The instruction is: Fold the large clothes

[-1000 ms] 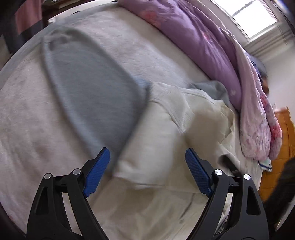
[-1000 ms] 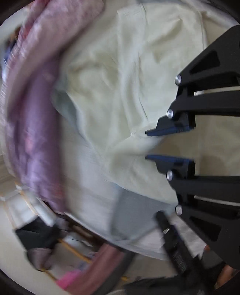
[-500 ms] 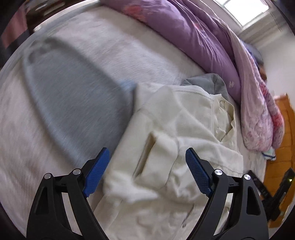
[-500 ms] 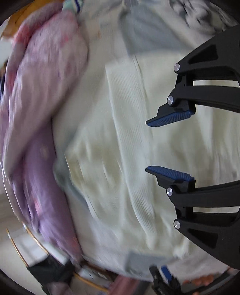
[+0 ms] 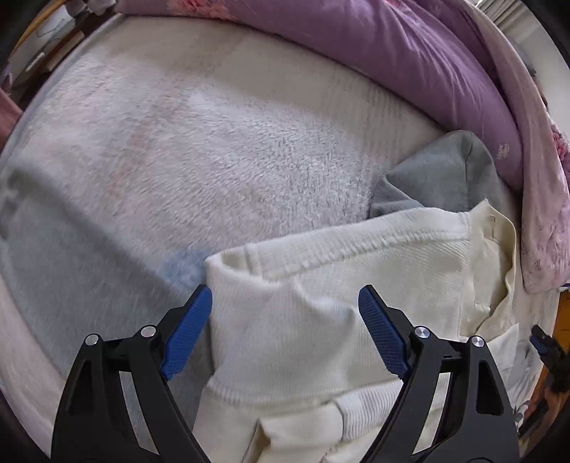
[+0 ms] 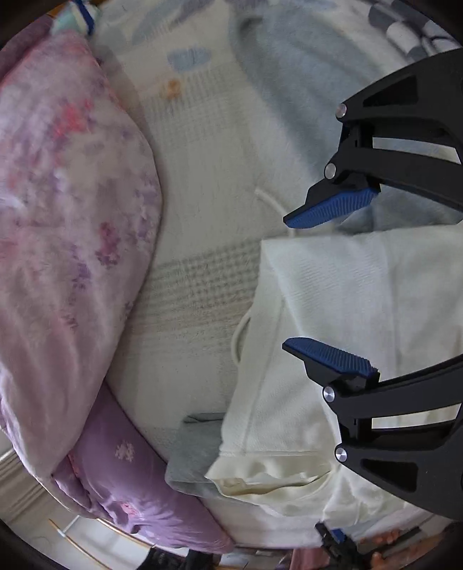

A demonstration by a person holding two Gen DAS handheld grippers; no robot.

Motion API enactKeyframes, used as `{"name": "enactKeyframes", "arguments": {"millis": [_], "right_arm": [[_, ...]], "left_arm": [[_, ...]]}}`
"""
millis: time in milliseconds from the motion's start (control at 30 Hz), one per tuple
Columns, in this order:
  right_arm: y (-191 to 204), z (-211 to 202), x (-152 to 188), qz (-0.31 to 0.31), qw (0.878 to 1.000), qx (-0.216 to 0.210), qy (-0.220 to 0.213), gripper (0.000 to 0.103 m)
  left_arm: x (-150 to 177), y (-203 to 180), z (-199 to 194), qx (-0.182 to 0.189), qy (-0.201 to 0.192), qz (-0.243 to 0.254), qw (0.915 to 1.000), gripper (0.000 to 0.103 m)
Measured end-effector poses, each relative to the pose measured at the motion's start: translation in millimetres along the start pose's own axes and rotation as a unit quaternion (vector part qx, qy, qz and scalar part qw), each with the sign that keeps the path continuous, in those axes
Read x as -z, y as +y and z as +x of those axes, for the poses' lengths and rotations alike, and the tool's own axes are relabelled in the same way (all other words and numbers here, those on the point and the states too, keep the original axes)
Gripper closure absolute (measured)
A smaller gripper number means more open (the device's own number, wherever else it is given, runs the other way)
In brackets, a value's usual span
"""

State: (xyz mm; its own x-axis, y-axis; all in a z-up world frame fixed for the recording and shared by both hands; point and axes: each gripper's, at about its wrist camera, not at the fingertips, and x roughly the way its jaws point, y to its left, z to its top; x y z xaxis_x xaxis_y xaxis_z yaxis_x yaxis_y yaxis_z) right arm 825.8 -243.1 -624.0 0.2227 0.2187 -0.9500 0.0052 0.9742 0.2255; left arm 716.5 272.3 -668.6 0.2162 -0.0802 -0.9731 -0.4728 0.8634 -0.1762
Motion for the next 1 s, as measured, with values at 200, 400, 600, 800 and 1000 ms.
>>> {"name": "enactKeyframes", "arguments": {"millis": [200, 400, 600, 800, 1000], "right_arm": [[-7.7, 47.2, -18.0, 0.005, 0.999, 0.015, 0.041, 0.040], [-13.8, 65.1, -13.0, 0.010, 0.999, -0.005, 0.047, 0.063], [2.0, 32.4, 1.0, -0.016, 1.000, 0.019, -0.015, 0.086], [21.9, -16.0, 21.1, -0.037, 0.996, 0.028, -0.082, 0.090], [19.1, -71.2, 52.6, -0.041, 0.988, 0.009, -0.148, 0.091]], "left_arm": [[-9.9, -1.4, 34.6, -0.020, 0.026, 0.025, 0.9992, 0.017], [-10.9, -13.0, 40.5, -0.040, 0.002, 0.048, 0.9980, 0.027], [-6.8, -28.1, 25.8, -0.033, -0.024, 0.073, 0.9965, 0.083], [7.2, -39.8, -16.1, -0.020, -0.082, 0.088, 0.9926, 0.088], [42.9, -37.0, -76.4, 0.008, -0.141, 0.094, 0.9856, 0.089]]}}
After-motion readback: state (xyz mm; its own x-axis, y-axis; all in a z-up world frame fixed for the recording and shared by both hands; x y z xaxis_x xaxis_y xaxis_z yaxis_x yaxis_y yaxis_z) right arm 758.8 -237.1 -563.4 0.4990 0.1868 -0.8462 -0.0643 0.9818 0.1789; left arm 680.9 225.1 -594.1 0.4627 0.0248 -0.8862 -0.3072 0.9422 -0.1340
